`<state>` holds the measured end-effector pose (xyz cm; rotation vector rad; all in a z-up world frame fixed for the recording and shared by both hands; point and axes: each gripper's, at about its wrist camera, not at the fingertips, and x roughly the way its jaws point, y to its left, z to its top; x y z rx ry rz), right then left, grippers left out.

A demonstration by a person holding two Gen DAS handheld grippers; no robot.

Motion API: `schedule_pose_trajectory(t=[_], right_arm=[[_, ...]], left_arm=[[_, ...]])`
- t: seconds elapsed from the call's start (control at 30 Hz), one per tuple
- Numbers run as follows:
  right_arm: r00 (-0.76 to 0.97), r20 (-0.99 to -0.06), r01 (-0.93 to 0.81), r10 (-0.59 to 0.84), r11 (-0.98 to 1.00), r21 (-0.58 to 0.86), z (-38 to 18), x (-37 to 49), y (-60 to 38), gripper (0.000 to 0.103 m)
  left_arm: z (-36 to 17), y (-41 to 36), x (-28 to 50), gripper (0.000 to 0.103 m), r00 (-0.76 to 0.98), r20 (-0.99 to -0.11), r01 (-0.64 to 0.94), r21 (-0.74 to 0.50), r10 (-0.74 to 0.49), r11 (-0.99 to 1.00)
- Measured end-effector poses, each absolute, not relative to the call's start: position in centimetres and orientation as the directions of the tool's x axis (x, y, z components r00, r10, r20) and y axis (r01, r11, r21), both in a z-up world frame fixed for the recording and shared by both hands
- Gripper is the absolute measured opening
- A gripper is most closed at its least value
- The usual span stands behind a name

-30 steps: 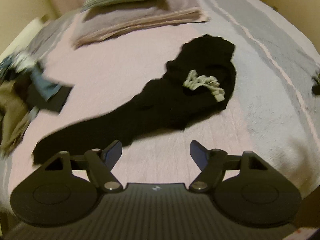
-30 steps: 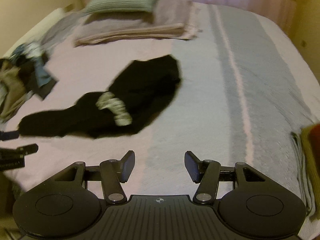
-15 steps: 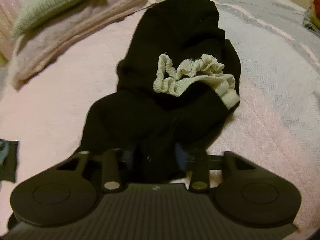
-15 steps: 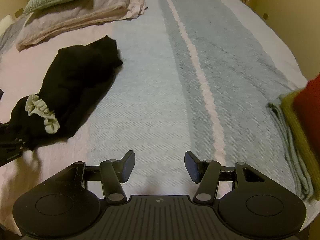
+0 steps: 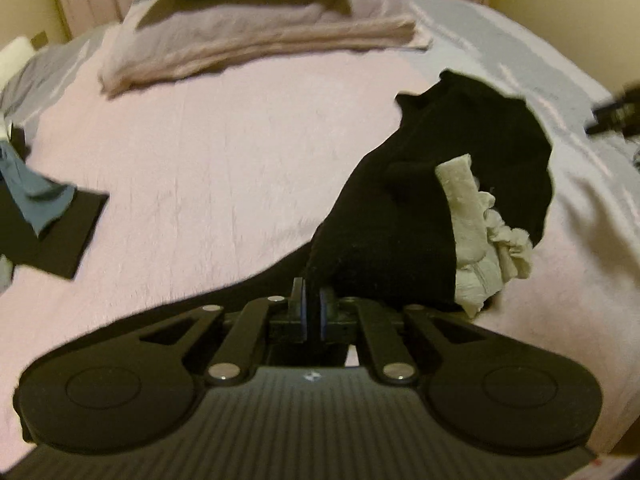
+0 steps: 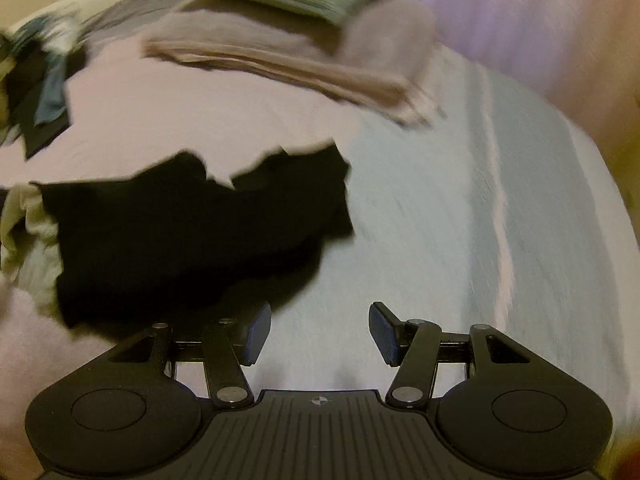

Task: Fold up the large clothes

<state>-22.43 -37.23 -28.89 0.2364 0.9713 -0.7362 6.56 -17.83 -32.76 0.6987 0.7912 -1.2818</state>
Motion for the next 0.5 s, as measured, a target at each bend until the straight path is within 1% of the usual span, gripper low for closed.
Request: schedule_pose_trajectory(t=[0.1, 0.23, 0.3, 0.37, 0.43, 0.47, 0.5], right_arm=[[0.406, -0.806, 0.538, -0.431, 0.826, -0.171, -29.0, -19.9, -39.0, 0.052], [0.429, -0.816, 0.212, -0.387, 0.922, -0.325, -30.2, -16.9, -38.6, 0.052], [0.449, -0.822, 0.067, -0.350, 0.931, -0.359, -30.9, -16.0, -38.4, 0.052], [0.457, -0.838, -0.022, -0.299, 0.938, -0.346, -31.9, -15.2, -38.7, 0.052], [0.437, -0.864, -0.109, -0.250, 0.939, -0.327, -33.4, -14.2, -38.8, 0.052], [0.427, -0.873, -0.144, -0.236, 0.935, -0.323, -34.3, -13.6, -38.9, 0.051], [0.420, -0.880, -0.172, -0.221, 0.933, -0.317, -35.3, -13.6, -38.7, 0.043]], left_arm=[[-34.3, -18.8, 7.0, 0.006, 0.086, -0.834, 0.983, -0.019, -0.546, 0.184], [-35.4, -19.3, 7.3, 0.012, 0.089, -0.836, 0.981, -0.020, -0.542, 0.191], [-35.5, -19.0, 7.7, 0.013, 0.084, -0.833, 0.982, -0.024, -0.547, 0.187], [-35.9, -18.8, 7.5, 0.014, 0.082, -0.832, 0.986, -0.011, -0.549, 0.164], [-36.6, -19.0, 7.1, 0.019, 0.070, -0.836, 0.991, -0.006, -0.544, 0.137], [-37.1, -19.0, 6.8, 0.020, 0.065, -0.839, 0.993, 0.000, -0.541, 0.120], [-37.6, -19.0, 6.6, 0.020, 0.065, -0.840, 0.994, 0.009, -0.539, 0.106]])
